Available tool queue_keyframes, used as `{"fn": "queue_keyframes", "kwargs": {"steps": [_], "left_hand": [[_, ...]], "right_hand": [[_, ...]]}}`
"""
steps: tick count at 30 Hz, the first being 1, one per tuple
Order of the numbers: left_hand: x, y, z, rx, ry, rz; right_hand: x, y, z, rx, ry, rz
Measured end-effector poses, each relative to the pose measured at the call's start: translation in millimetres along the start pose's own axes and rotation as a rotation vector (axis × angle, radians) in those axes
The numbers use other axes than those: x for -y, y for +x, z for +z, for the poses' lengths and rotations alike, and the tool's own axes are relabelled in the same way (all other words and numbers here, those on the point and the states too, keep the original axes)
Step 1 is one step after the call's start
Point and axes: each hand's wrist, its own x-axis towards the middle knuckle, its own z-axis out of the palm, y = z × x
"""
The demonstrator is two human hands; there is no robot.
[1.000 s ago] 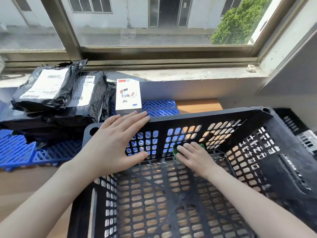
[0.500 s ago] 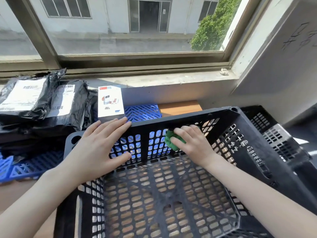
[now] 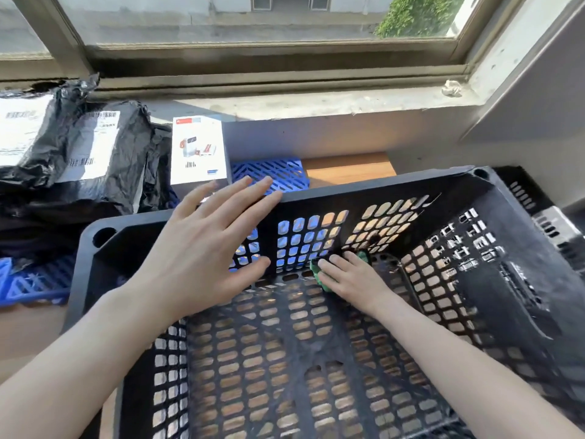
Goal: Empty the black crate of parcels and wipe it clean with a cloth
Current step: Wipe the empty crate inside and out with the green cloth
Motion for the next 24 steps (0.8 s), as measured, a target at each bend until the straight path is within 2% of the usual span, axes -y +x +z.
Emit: {"fn": "queue_keyframes", "kwargs": {"steps": [5,10,18,24], "left_hand": [[-4,2,-1,-0.043,-0.027,-0.021],[-5,1,-3,-0.035,-0.008,-0.034],[-9,1,-6,-0.017,-0.015,-0.057],[-8,1,-4,-0.023,-0.015,-0.061]], "right_hand": [[-3,11,-12,0.013,0.053,0.003],[-16,24,-58,-0.050,0.054,0.076],[-49,53,-147,-0.340,-0.067,0.224],[-46,53,-142,-0.370,-0.061,0.279]]}}
